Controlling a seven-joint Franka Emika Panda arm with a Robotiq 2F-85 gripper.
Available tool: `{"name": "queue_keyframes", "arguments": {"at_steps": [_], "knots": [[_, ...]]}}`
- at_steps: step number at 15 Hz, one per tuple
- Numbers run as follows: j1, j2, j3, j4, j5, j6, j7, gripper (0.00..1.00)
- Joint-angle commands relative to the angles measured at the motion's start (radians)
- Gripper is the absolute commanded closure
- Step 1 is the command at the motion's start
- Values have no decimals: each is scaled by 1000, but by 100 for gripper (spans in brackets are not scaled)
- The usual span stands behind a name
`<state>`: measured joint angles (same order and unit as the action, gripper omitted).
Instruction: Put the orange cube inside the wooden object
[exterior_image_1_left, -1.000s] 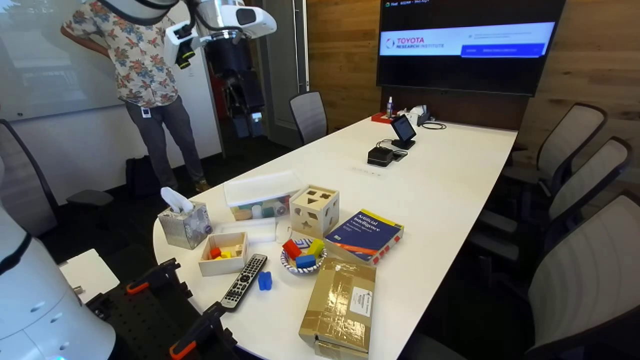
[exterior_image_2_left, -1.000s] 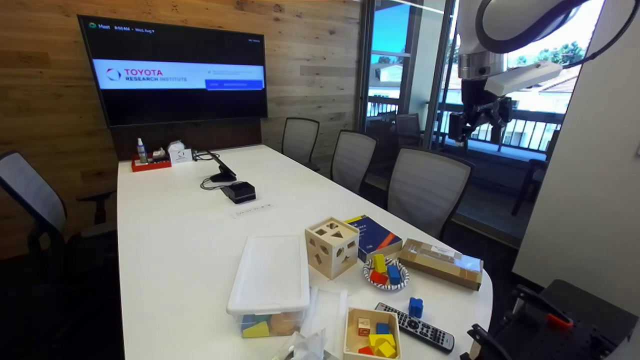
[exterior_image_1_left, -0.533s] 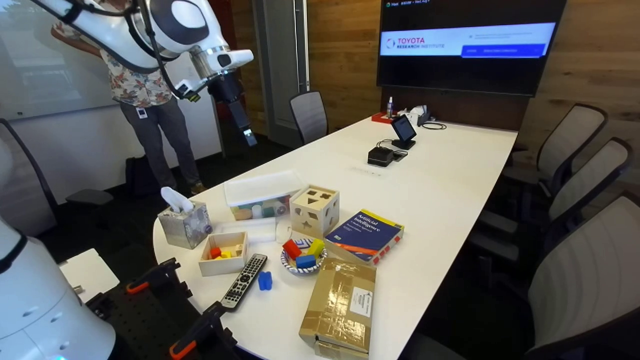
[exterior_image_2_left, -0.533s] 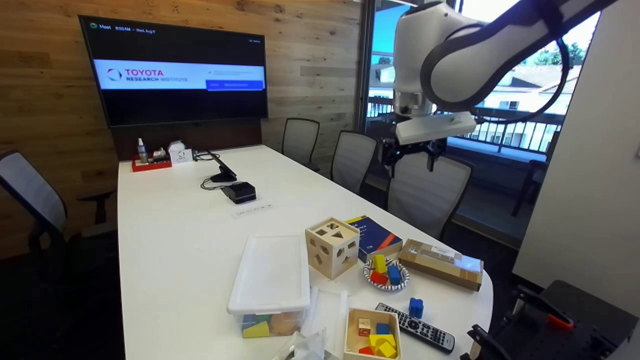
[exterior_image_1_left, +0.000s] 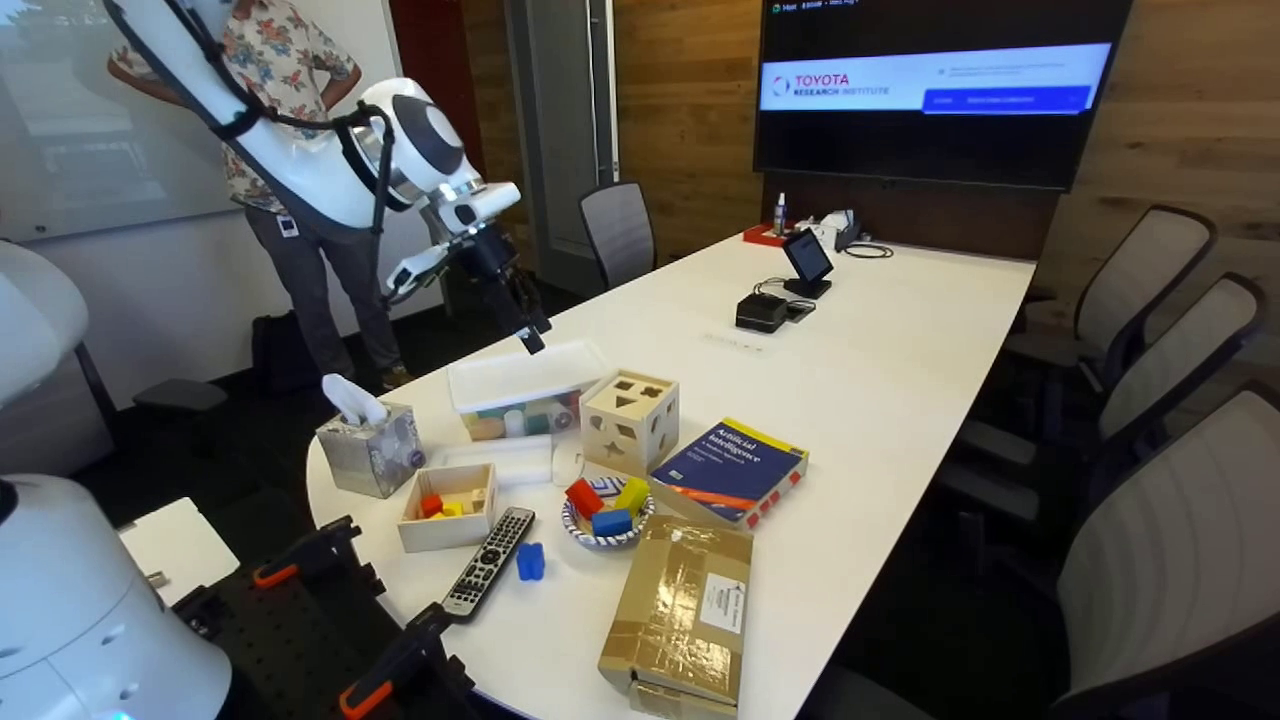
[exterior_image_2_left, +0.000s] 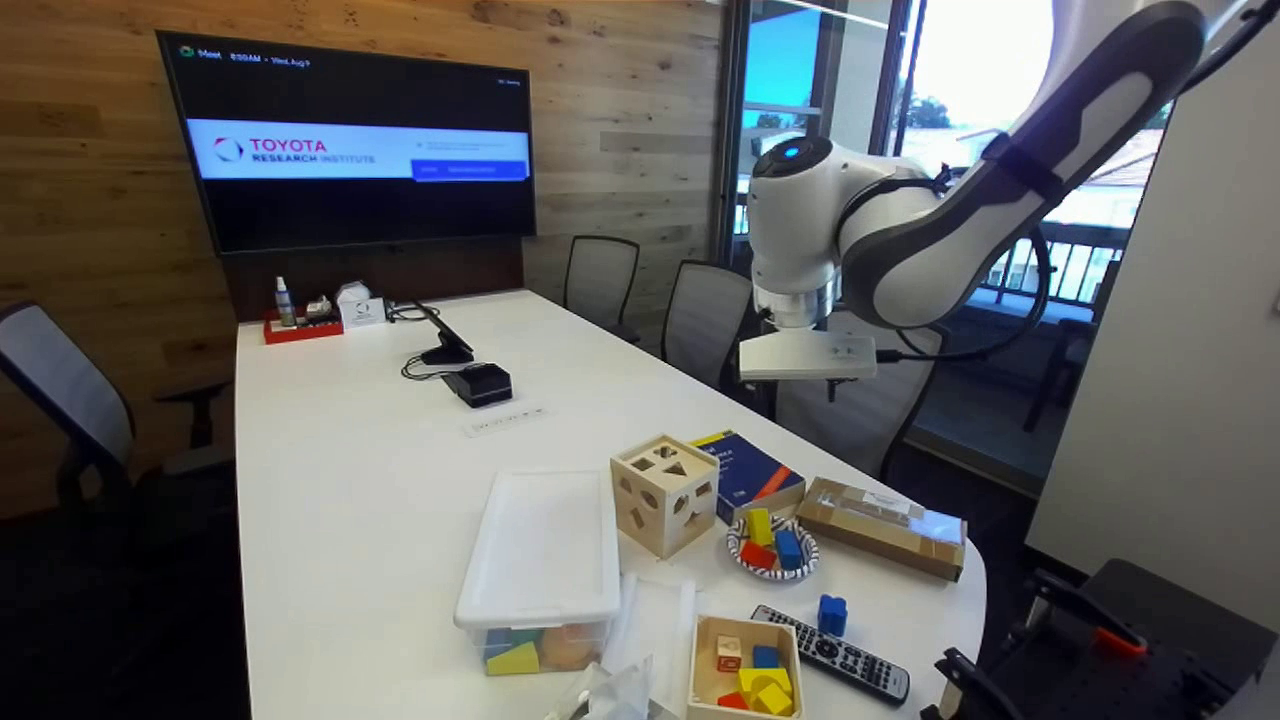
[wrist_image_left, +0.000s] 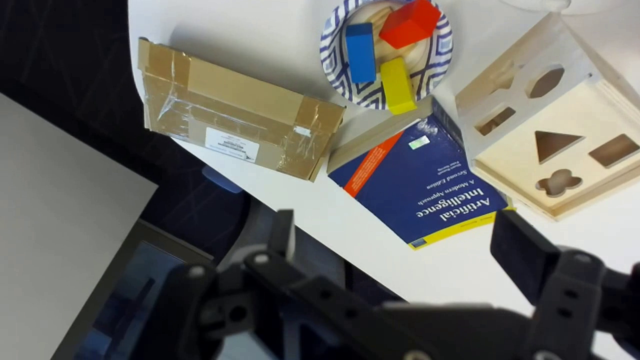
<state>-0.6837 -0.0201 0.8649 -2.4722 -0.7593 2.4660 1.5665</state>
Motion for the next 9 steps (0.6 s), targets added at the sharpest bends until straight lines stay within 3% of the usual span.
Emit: {"name": "queue_keyframes", "arguments": {"at_steps": [1,3,4,6,7,8,9], "knots": [[14,198,3,69,-275,-73,278,0],[62,332,-39,104,-440,-111,425,0],[221,356,-204,117,-467,-99,455,0],[354,467,-349,180,-519,-75,502,0],[304,555,-304,224,-570,-91,527,0],[488,580,-495,264,-537,-24,515,0],[541,640,-550,313,-529,1,515,0]]}}
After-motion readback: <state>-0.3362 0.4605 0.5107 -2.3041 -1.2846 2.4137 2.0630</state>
